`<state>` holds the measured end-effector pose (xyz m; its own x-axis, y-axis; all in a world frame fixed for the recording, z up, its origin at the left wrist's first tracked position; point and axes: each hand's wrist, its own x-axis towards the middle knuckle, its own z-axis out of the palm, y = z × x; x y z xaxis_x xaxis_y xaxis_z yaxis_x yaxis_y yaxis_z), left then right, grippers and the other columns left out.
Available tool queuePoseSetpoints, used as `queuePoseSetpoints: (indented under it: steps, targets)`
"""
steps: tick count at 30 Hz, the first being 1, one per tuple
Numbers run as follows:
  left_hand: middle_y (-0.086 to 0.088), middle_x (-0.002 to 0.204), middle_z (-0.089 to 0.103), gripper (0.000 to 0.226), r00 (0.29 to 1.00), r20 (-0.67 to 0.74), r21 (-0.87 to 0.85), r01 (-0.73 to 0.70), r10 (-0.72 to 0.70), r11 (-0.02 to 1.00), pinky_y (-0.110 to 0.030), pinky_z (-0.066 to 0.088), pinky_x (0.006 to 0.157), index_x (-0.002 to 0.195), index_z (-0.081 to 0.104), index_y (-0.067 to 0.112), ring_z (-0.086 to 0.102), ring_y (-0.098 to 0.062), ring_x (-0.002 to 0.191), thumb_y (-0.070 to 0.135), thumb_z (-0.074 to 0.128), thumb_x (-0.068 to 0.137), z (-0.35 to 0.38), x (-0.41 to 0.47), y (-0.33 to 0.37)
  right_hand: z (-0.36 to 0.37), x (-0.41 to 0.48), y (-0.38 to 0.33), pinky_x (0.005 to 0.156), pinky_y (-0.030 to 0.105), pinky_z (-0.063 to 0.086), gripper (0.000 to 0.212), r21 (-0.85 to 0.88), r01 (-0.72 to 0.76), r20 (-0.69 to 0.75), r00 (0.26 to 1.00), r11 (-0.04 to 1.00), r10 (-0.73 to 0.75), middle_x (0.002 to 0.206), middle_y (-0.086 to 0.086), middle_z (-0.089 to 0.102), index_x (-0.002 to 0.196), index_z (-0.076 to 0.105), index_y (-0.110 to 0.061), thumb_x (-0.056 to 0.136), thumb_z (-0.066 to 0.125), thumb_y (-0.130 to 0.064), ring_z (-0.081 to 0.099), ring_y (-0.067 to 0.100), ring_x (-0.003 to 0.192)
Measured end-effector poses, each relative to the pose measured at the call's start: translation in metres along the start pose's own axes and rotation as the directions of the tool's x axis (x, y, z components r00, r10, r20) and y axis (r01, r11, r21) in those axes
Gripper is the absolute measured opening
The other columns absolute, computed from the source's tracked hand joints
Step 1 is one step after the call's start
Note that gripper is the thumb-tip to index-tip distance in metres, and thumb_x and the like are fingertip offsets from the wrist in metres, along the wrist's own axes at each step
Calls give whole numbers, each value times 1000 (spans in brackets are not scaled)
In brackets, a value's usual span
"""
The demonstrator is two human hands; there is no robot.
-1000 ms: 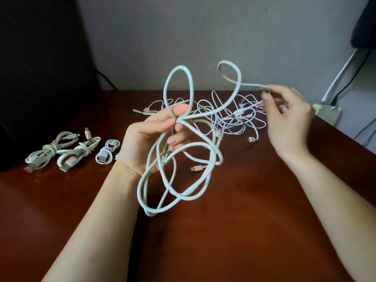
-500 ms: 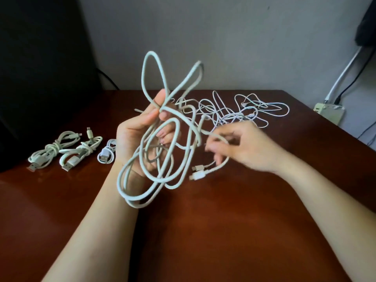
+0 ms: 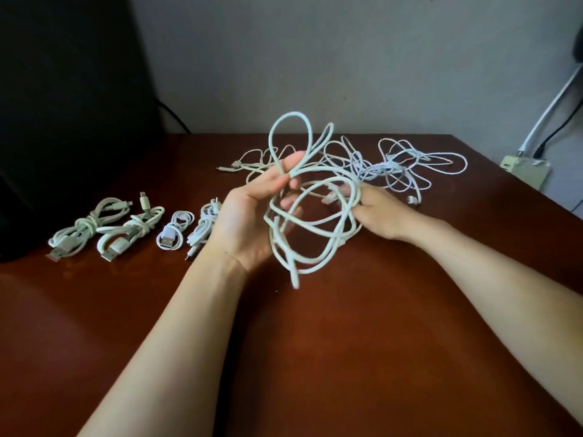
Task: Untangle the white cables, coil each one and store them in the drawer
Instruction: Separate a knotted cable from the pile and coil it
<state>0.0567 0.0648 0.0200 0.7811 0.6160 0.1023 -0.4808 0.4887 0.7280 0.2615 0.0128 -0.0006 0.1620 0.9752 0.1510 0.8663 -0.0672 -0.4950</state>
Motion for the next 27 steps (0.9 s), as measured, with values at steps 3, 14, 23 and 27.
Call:
queuePoseSetpoints:
  steps: [3,14,23,27]
  targets:
    - [2,69,45,33,998,-61,6,-21,21,1000,-14,40,52,108,63,8,38,-4,50,4,40,84,-5,3,-2,-2,28,15,104,32,34,27,-95,-94,-18,996,991,93,130,4,54,120,63,-25,98,46,-26,46,21,125]
    - [1,67,45,33,986,-163,-46,-21,13,999,-17,45,53,110,64,7,37,-6,53,3,35,93,-3,5,-2,-16,27,2,82,7,37,34,95,-40,-355,932,995,72,108,13,67,95,73,-10,85,49,12,59,17,99]
    - [2,66,44,35,995,-103,80,-1,10,997,-16,40,53,112,64,8,44,-5,46,4,36,91,1,1,-5,-57,-38,-24,33,16,25,42,332,-60,-585,770,941,255,45,0,48,68,68,-24,76,38,5,32,10,36]
    - [1,67,42,34,992,-121,214,58,-33,975,-15,40,49,106,64,8,42,-6,51,2,34,92,6,1,-10,-63,-50,-13,50,24,35,32,78,-301,-624,729,950,282,48,-4,50,72,71,-23,79,44,-6,44,13,47]
